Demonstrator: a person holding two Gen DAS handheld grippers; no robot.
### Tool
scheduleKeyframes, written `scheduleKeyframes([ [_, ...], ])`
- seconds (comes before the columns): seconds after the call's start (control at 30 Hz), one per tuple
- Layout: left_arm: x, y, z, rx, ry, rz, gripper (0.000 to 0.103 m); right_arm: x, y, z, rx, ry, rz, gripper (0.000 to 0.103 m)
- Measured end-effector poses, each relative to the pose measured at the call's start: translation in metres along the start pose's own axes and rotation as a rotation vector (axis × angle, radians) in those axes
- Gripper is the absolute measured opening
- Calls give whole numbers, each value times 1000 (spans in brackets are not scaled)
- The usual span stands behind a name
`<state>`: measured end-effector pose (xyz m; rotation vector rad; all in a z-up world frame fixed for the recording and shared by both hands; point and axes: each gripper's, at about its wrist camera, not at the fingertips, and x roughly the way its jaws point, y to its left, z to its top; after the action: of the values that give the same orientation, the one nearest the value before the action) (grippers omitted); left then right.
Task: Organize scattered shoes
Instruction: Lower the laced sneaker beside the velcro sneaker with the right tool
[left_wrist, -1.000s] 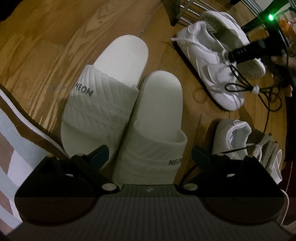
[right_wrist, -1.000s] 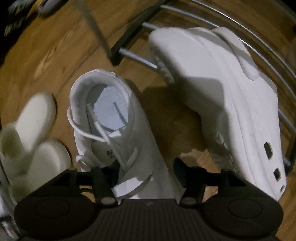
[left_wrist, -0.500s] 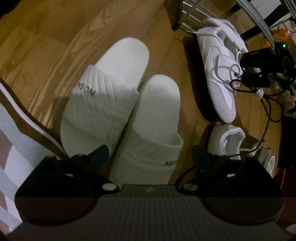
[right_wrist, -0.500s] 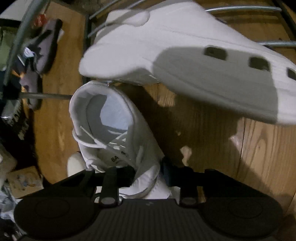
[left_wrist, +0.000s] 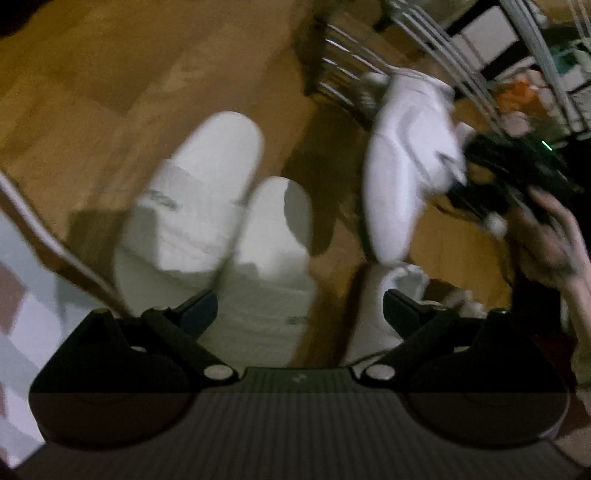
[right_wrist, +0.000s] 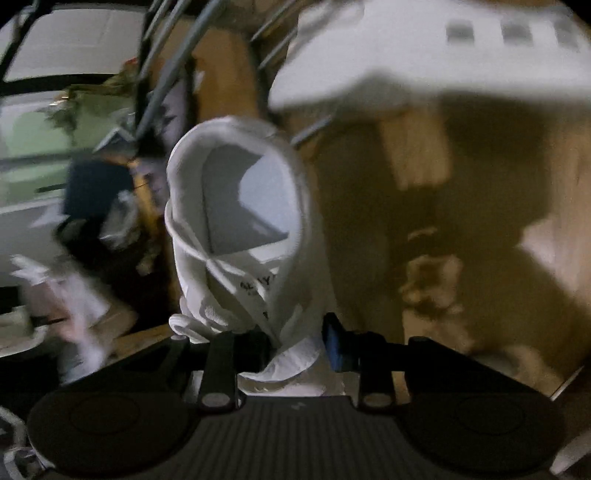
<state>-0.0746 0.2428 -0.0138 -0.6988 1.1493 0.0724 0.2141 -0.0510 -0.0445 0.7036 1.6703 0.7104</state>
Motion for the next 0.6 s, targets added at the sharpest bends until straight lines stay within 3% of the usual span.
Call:
scheduleKeyframes([
  [0.13, -20, 0, 1, 2, -39, 8, 97, 0, -22, -44, 14, 12, 112, 30],
  [0.3, -44, -2, -1, 42, -103, 41, 97, -4, -31, -91, -81, 24, 28, 30],
  [0.53, -28, -6, -8, 38, -37, 3, 97, -10, -42, -140, -19, 49, 20, 30],
  [0.6, -21, -16, -12, 79, -15, 10, 97, -8, -46, -152, -32, 42, -45, 30],
])
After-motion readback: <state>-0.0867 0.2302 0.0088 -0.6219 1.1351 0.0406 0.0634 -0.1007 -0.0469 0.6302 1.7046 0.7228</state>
